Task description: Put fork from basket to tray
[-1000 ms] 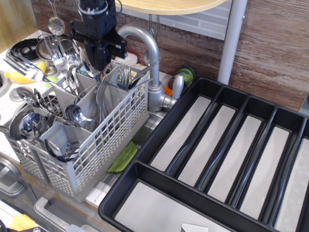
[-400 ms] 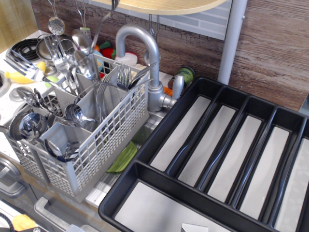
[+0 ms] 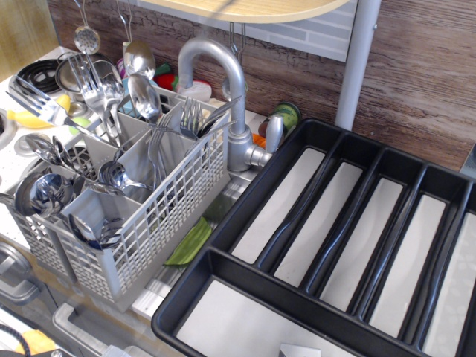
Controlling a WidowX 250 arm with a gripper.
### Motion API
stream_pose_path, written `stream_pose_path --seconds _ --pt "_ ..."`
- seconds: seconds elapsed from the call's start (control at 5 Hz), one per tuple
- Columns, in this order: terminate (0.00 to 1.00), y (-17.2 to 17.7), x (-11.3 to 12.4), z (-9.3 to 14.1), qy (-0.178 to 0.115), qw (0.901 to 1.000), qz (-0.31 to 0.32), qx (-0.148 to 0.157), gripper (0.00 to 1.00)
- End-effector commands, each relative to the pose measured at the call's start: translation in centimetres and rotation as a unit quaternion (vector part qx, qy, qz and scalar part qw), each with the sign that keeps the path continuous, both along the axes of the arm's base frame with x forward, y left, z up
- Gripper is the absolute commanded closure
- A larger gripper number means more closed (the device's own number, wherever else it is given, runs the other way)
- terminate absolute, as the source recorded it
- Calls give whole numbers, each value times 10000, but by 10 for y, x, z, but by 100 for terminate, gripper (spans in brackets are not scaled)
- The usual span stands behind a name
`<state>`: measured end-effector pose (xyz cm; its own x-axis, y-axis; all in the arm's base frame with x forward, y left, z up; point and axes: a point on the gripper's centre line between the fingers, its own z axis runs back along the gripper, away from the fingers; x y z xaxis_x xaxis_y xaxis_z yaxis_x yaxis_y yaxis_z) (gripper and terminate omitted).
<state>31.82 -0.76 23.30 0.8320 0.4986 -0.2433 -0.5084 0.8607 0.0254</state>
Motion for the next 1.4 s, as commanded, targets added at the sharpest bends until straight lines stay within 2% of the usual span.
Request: stream_pose_path --seconds 0.0,0.4,0.6,0.8,1.0,1.2 --pt "0 -26 0 -6 -85 9936 941 -616 100" --pt "0 -44 -1 -54 -102 9792 1834 -865 100" --pt "0 -49 4 -72 -246 9708 2074 -1181 100" --pt "0 -56 10 -83 -389 9641 2240 -1370 100" --pt "0 -67 18 -85 -483 9594 2323 -1526 100" --pt "0 -64 23 -100 -593 9651 2097 -1450 100"
